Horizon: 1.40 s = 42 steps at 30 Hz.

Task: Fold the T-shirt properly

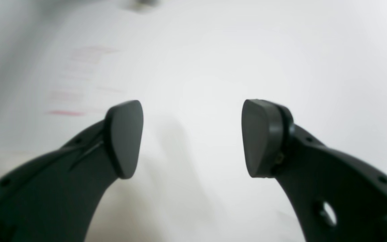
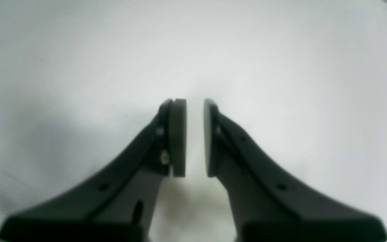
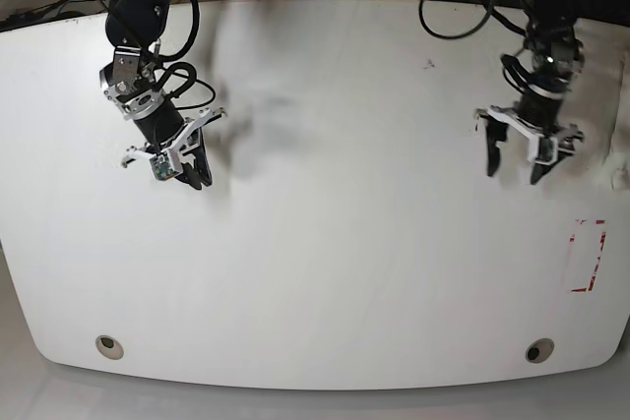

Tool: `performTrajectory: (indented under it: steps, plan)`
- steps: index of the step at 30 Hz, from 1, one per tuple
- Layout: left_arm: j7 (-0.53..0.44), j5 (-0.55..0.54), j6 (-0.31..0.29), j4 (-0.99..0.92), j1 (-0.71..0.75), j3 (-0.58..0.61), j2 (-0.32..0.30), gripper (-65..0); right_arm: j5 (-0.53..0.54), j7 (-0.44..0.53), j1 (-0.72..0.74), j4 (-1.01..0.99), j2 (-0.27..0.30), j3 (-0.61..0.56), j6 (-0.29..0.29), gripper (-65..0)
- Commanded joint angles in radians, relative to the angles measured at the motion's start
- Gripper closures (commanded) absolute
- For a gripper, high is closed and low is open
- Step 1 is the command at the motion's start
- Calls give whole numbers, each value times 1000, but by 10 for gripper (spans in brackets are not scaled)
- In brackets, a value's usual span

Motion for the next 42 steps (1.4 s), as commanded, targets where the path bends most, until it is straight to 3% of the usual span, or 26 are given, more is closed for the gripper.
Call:
performTrajectory:
  steps: [1, 4, 7, 11, 15, 21, 29, 36, 42]
  plan:
    - [-100, -12, 83, 17, 40, 70, -17, -428, 7, 120, -30, -26, 6, 32, -44, -79]
    - [-147, -12, 162, 37, 123, 164, -16, -428, 11, 197, -81, -40, 6, 68, -75, -79]
    - [-161, -12, 218, 83, 216, 199, 17, -428, 12, 215, -155, -29, 6, 92, -78, -79]
    - [-161, -12, 221, 166, 348, 194, 69, -428, 17, 215, -260, 45, -2, 132, -78, -79]
    - [-158, -12, 221, 264, 525, 199, 103, -417, 130, 213, -415, 122, -2, 138, -81, -79]
    - [-156, -20, 221, 343, 755, 200, 116, -368, 175, 213, -653, 246, -3, 138, -81, -79]
    - [-155, -20, 222, 315, 956, 197, 112, -369, 175, 218, -931, 303, -114, 154, -73, -75]
    - [-155, -20, 222, 111, 974, 197, 112, -369, 170, 218, -1021, 143, -149, 128, -72, -75]
    - [-156, -13, 221, -214, 784, 202, 110, -369, 165, 220, -932, -122, -120, 71, -80, -75]
